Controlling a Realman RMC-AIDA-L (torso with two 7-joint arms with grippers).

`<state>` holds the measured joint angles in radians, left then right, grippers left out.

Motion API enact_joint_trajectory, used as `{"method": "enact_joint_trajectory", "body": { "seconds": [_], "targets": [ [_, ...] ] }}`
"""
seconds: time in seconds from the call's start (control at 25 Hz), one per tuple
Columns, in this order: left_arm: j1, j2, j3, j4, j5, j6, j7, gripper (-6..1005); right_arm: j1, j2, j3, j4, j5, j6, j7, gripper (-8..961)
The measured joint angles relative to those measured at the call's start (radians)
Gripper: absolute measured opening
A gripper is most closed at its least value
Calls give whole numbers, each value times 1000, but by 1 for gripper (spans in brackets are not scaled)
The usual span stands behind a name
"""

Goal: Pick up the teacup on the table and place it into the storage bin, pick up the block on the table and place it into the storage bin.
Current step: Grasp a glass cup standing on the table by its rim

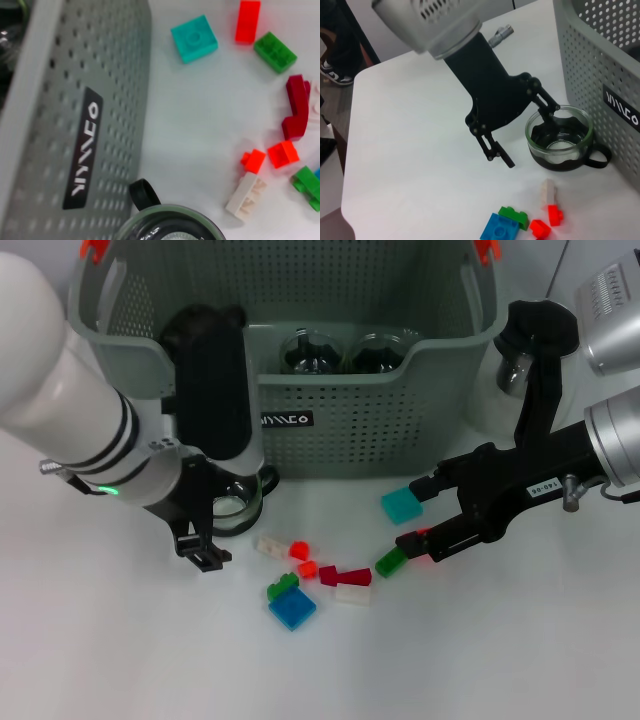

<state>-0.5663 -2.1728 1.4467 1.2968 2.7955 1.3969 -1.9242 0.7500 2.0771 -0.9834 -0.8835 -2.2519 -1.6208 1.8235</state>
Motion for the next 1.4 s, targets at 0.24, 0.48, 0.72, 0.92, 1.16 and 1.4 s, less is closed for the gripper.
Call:
{"method": "enact_joint_trajectory", "body": {
  "seconds": [0.24,0.48,0.72,0.92,1.16,1.4],
  "targets": [
    [-2,-1,18,-7,4,-12,-8,815,-1,0,0,0,0,0,0,895],
    [-4,-1,36,-14,7,-7,-9,814,-2,-1,0,8,0,2,-4,895],
    [-6,-1,42,-24,8,-4,-13,814,-2,-3,0,12,0,13,-7,895],
    [-8,-1,46,-25,9,4,-13,813,-2,-3,0,12,0,13,-8,895],
    [-8,-1,53,-27,9,13,-13,813,-1,-3,0,12,0,13,-9,894],
    [-8,1,53,-28,9,19,-13,814,-1,-5,0,12,0,14,-11,894]
  ]
}}
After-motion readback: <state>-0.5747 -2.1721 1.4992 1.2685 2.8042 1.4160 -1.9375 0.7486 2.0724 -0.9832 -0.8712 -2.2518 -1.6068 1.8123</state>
